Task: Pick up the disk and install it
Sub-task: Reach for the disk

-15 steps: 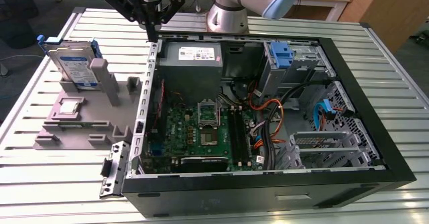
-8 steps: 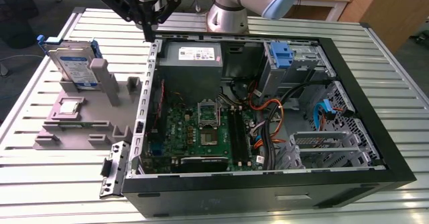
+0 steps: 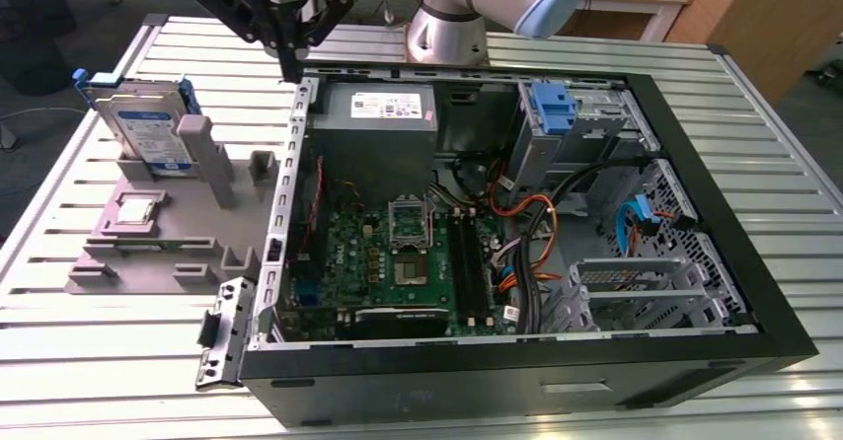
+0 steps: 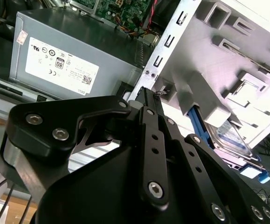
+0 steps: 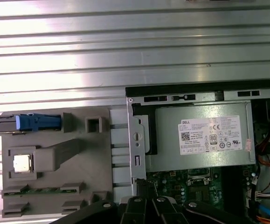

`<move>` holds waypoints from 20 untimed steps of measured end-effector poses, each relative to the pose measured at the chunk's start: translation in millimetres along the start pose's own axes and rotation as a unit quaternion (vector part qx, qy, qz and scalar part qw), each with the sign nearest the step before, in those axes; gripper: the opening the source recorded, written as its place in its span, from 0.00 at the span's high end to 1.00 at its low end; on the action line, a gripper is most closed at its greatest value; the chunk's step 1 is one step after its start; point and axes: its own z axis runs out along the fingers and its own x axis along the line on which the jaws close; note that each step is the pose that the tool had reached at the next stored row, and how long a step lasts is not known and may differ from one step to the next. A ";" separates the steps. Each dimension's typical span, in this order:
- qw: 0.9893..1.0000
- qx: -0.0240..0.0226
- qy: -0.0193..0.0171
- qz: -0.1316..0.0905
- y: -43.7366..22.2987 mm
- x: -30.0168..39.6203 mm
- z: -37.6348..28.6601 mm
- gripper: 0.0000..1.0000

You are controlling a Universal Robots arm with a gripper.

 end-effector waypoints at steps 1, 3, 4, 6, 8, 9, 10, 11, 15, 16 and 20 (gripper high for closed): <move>1.000 0.000 0.000 0.000 0.0 0.2 0.0 0.89; 1.000 0.000 0.000 0.000 0.0 0.5 -0.1 0.89; 1.000 0.000 0.000 0.000 -0.1 0.8 -0.1 0.89; 1.000 0.000 0.000 0.000 -0.1 1.3 -0.1 0.89; 1.000 0.000 0.000 0.000 -0.2 2.5 -0.1 0.89; 1.000 0.000 0.000 0.000 -0.3 3.3 -0.1 0.89; 1.000 0.000 0.000 0.000 -0.3 4.1 0.0 0.89; 1.000 0.000 0.000 0.000 -0.4 5.0 0.0 0.89; 1.000 0.000 0.000 0.000 -0.6 8.4 0.0 0.89; 1.000 0.000 0.000 0.000 -0.6 9.1 0.0 0.89; 1.000 0.000 0.000 0.000 -0.8 11.5 -0.1 0.89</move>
